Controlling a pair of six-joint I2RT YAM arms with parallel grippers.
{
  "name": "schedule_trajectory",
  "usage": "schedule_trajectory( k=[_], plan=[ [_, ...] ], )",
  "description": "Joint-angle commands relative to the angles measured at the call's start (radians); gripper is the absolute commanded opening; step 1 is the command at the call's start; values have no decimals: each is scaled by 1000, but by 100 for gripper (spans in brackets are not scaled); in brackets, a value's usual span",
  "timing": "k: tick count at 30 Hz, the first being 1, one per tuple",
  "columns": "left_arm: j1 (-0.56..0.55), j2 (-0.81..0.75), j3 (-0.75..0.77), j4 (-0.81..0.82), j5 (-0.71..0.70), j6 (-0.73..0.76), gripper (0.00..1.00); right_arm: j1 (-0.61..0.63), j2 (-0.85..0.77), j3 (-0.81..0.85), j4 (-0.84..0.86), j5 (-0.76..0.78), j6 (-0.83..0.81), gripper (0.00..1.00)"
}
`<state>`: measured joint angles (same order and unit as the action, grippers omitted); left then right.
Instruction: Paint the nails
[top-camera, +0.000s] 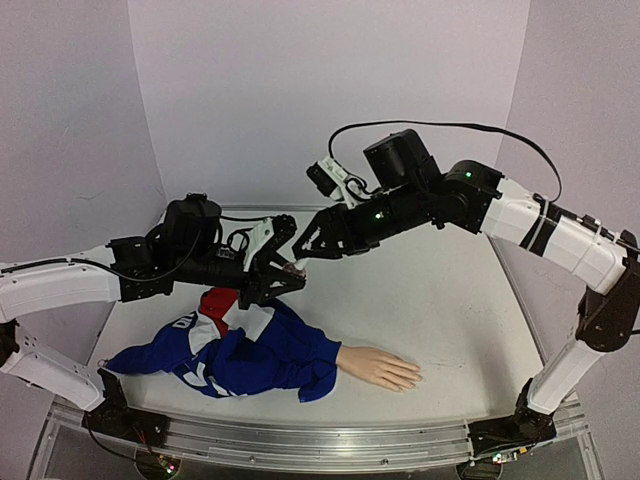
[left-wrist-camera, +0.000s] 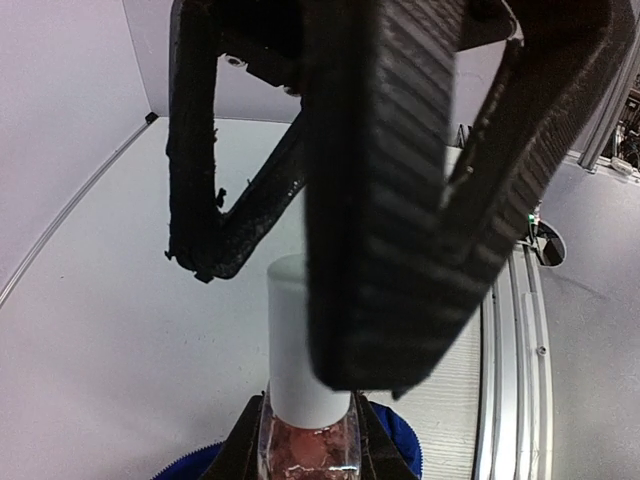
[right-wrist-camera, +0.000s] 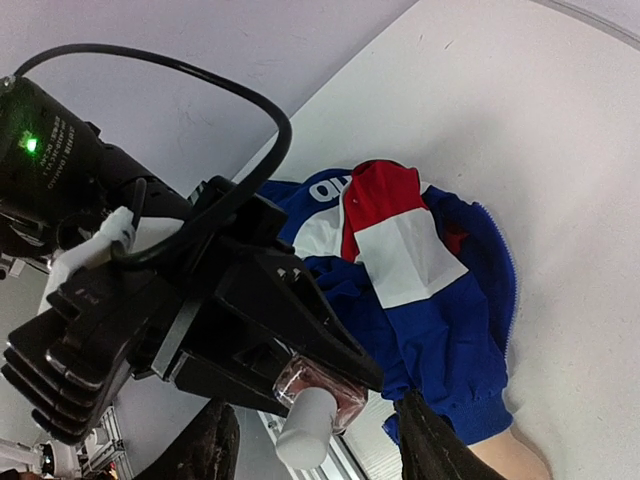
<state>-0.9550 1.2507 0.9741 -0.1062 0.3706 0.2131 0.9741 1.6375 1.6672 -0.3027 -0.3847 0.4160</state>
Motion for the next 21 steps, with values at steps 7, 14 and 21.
schedule_trajectory(
  k=[7, 14, 21],
  plan=[
    [-5, 13, 61, 14, -11, 17, 0, 9, 28, 43, -30, -46, -27, 48],
    [-5, 4, 60, 12, -13, 14, 0, 10, 51, 55, -33, -55, -38, 37],
    [-5, 8, 66, 10, -9, 13, 0, 10, 48, 53, -31, -52, -40, 25]
  ],
)
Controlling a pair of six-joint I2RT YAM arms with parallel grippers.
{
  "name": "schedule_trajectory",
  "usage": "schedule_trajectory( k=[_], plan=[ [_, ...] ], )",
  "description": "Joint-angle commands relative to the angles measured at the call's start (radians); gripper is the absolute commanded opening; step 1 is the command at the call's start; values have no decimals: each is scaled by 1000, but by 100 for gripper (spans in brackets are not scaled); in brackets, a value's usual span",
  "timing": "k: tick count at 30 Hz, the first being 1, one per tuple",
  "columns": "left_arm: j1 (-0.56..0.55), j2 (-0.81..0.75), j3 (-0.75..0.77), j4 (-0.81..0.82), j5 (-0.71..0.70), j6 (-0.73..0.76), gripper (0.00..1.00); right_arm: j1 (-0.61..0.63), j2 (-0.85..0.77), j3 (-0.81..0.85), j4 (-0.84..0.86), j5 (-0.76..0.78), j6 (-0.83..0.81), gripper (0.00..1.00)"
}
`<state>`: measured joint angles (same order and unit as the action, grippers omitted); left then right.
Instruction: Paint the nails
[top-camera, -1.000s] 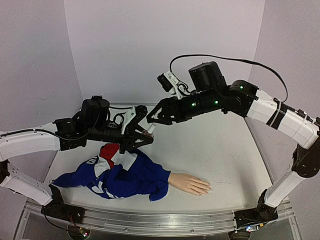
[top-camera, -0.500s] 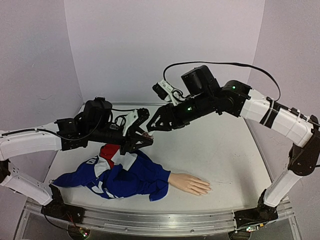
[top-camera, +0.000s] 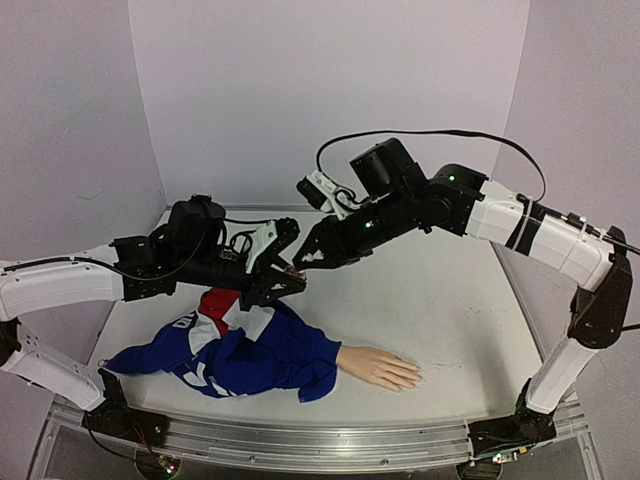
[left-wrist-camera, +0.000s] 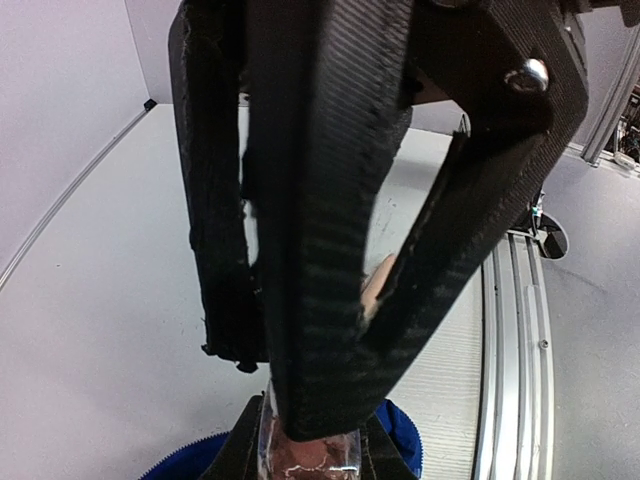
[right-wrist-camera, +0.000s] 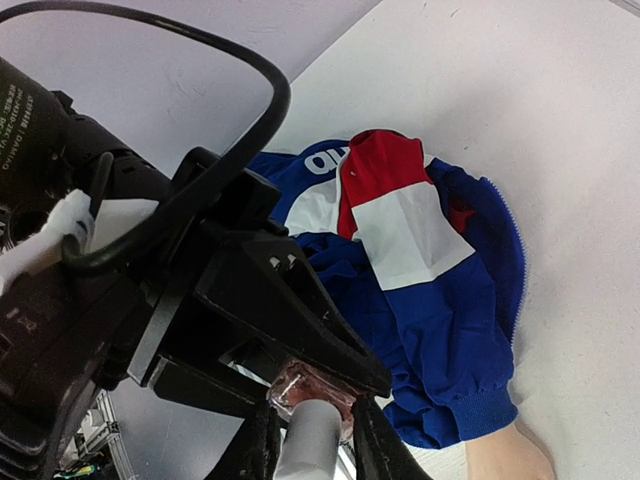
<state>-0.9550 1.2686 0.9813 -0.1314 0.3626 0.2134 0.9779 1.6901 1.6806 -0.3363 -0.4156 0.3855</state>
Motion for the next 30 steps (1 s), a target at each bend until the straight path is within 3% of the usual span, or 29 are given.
schedule_trajectory(
  k=[1, 4, 10, 19, 30],
  plan=[
    [-6, -9, 59, 35, -1, 12, 0, 6, -3, 39, 1, -21, -10, 24],
    [-5, -9, 60, 35, 2, 12, 0, 6, -4, 36, 0, -17, -12, 20],
    [-5, -7, 54, 32, 2, 13, 0, 6, -33, 27, 2, 21, -22, 1],
    [-5, -4, 53, 28, 1, 14, 0, 6, -123, -25, 3, 65, -38, 0],
    [-7, 0, 59, 24, 10, 13, 0, 7, -125, -37, 17, 46, -35, 0]
  ],
)
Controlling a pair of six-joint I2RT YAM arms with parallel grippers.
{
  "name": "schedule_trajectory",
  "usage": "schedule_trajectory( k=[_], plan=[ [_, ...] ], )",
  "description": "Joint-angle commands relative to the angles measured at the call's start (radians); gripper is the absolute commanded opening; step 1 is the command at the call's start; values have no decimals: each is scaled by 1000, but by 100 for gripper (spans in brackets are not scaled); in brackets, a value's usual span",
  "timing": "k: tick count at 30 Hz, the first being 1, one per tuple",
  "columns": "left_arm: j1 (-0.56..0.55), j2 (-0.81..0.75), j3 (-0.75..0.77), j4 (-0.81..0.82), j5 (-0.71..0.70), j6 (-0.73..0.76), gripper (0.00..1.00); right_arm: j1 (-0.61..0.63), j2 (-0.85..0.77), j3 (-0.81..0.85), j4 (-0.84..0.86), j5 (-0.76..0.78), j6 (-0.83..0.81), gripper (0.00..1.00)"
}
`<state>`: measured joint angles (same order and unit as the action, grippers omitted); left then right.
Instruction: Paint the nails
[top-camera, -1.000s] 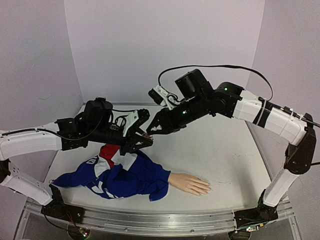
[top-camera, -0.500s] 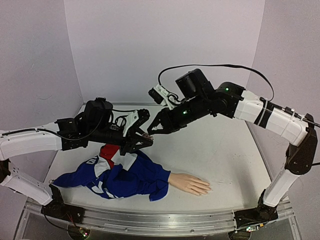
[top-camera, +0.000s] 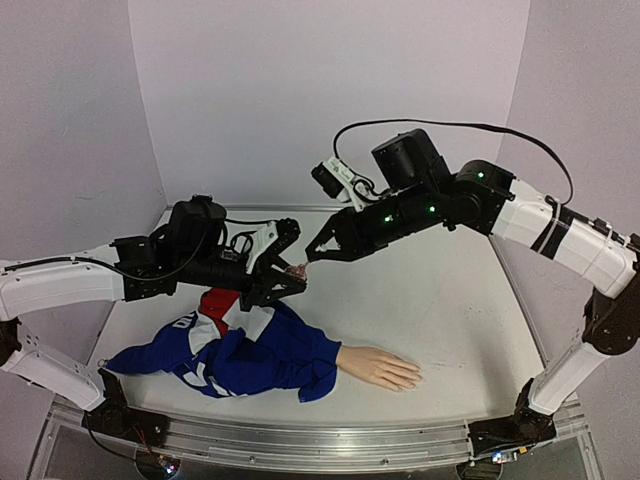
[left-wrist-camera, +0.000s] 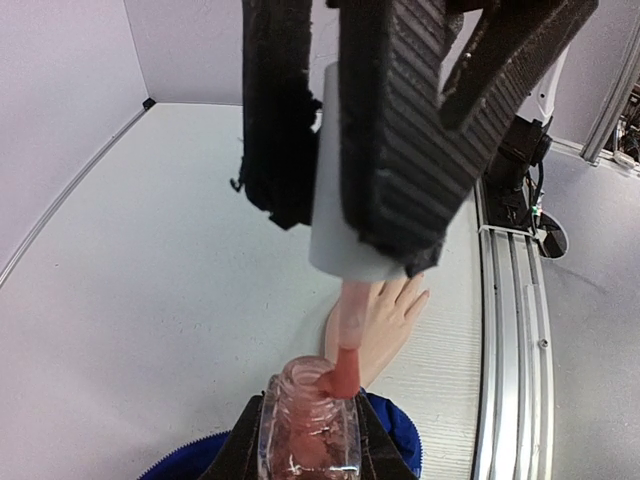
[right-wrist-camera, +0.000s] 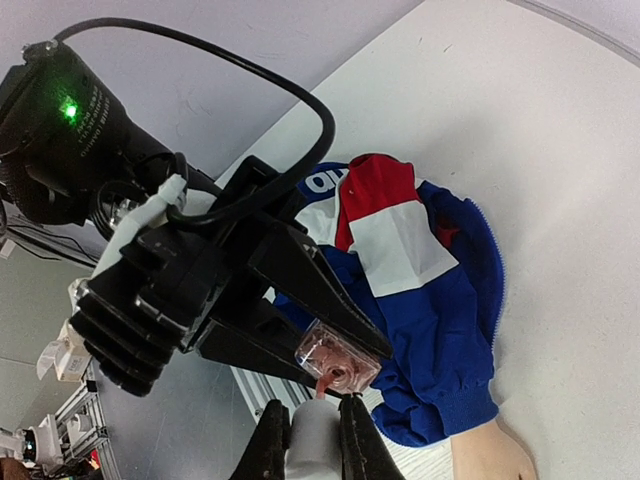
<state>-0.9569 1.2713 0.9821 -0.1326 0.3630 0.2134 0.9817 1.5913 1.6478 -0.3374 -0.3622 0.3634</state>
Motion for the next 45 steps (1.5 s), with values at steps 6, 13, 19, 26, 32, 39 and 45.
schedule_trajectory(
  k=[6, 13, 19, 26, 32, 39, 45],
  plan=[
    [-5, -2, 57, 24, 7, 15, 0, 2, -63, -29, 44, 44, -5, 0],
    [-5, 9, 55, 24, -11, 15, 0, 2, -154, -96, 71, 121, 5, 0],
    [-5, 12, 59, 24, -27, 13, 0, 1, -264, -222, 39, 254, 41, 0],
    [-5, -14, 85, 19, -37, -6, 0, 1, -403, -467, -165, 362, 193, 0],
    [-5, -16, 103, 19, -61, -29, 0, 2, -585, -733, -209, 346, 377, 0],
    [-5, -12, 124, 17, -74, -36, 0, 6, -669, -917, -218, 425, 463, 0],
    [-5, -41, 140, 12, -67, -49, 0, 5, -653, -1007, -129, 507, 468, 0]
  ],
)
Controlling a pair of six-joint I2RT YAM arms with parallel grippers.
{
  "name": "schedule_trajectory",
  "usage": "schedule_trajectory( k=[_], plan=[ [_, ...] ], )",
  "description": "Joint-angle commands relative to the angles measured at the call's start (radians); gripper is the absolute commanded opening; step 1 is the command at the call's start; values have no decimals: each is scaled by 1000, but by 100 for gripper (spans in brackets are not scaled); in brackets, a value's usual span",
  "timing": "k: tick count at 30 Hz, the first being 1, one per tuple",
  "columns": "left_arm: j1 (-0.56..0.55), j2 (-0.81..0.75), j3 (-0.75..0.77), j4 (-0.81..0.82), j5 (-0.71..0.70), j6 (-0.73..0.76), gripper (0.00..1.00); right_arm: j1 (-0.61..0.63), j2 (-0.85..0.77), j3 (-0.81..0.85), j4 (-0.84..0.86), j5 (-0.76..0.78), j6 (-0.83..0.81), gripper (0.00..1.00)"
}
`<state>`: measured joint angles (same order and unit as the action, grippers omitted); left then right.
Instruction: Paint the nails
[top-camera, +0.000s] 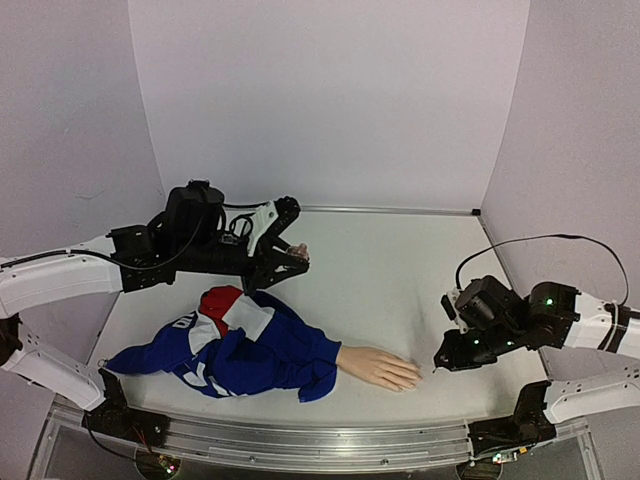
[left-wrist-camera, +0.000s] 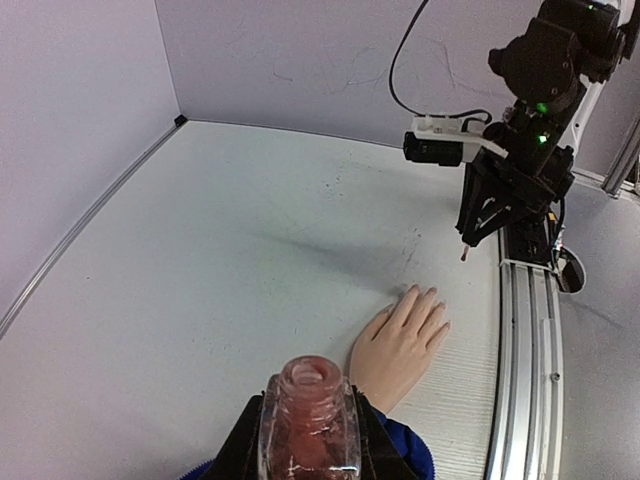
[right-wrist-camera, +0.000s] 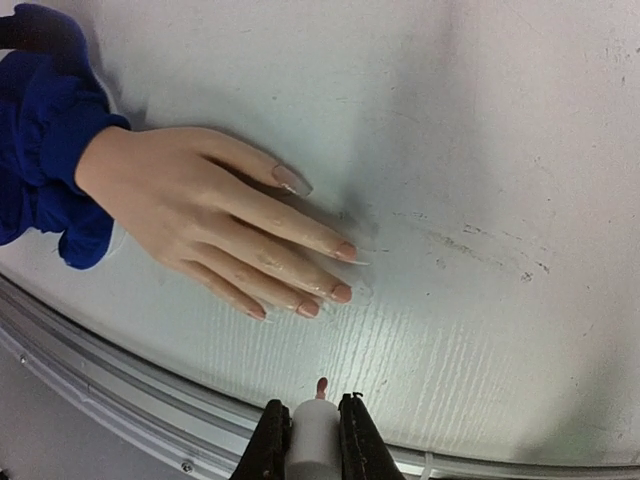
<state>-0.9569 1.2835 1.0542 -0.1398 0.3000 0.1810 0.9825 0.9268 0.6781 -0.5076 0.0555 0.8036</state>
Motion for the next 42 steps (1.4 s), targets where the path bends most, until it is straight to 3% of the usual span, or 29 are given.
schedule_trajectory(
  k=[1, 18, 42],
  plan=[
    [-5, -58, 70, 17, -1, -13, 0, 5, 29, -43, 43, 96, 26, 0],
    [-5, -27, 86, 11, 21, 10, 0, 4, 61, -181, 239, 110, 46, 0],
    [-5, -30, 68, 11, 16, 19, 0, 5, 138, -186, 291, 93, 58, 0]
  ],
)
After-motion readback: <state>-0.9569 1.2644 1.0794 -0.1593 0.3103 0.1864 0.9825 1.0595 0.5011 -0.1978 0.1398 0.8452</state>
